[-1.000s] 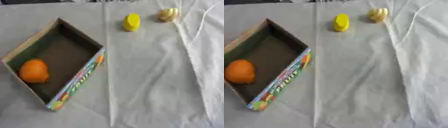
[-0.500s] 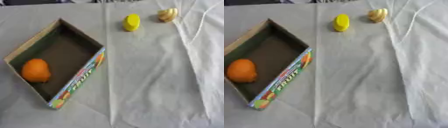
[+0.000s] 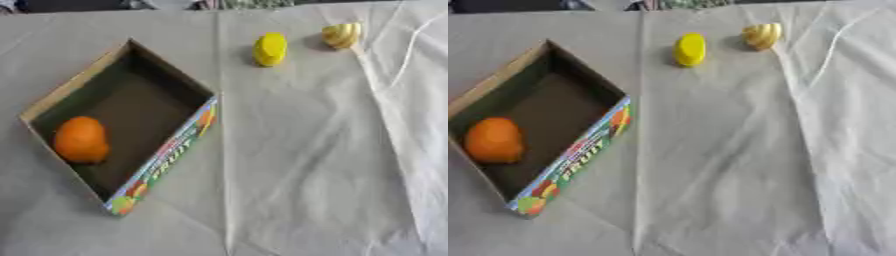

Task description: Pick up objects on the table and place them in the box.

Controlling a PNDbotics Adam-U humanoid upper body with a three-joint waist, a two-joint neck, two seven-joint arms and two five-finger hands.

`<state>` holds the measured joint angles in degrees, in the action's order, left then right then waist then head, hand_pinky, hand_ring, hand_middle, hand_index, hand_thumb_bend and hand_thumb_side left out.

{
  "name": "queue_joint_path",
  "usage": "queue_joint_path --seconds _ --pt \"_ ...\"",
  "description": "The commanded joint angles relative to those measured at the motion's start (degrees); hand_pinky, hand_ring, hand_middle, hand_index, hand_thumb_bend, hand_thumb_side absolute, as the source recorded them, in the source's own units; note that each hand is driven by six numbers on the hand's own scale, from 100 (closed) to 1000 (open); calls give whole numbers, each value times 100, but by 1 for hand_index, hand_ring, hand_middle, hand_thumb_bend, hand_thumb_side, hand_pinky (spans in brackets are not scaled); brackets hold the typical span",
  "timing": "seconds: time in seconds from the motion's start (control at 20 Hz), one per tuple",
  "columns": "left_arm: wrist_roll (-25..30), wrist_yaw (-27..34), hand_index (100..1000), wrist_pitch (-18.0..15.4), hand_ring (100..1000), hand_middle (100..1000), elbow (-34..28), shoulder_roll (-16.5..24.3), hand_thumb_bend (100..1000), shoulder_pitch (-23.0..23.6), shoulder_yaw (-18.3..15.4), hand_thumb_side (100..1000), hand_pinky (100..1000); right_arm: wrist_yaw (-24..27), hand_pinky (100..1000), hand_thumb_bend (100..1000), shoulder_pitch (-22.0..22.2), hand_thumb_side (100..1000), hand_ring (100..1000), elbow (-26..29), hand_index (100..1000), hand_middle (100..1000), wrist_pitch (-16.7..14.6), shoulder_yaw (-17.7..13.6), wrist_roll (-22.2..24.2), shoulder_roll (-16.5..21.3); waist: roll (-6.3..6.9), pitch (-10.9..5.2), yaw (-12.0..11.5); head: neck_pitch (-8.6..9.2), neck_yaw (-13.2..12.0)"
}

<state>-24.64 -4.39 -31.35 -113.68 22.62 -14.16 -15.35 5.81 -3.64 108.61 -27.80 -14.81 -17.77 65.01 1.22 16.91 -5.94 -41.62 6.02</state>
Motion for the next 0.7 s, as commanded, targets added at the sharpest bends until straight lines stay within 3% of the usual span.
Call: queue_joint_path --seconds 0.05,0.2,0.35,0.55,0.7 --pt "63 56 873 9 789 749 -91 140 169 -24 22 374 812 589 878 100 -558 455 1000 -1053 862 716 375 136 377 730 -21 -129 -35 -22 78" --pt "129 110 873 22 789 749 -91 143 169 -46 71 375 811 788 889 100 -1296 449 1000 -2382 892 759 278 474 1106 973 -39 -159 -110 -24 163" --pt "215 176 873 19 789 750 -91 153 166 -84 134 375 811 560 896 100 -1983 443 1000 -3430 918 787 28 776 1815 970 -65 -174 -189 -35 238" --pt "305 247 872 16 789 749 -91 160 159 -115 179 382 811 -51 901 100 -2764 347 1000 -4230 946 815 -280 1093 2483 732 -92 -175 -232 -67 330" --pt "359 290 872 14 789 749 -91 156 154 -131 195 385 811 -613 903 100 -3170 331 1000 -4486 954 827 -498 1282 2765 526 -109 -158 -258 -50 402"
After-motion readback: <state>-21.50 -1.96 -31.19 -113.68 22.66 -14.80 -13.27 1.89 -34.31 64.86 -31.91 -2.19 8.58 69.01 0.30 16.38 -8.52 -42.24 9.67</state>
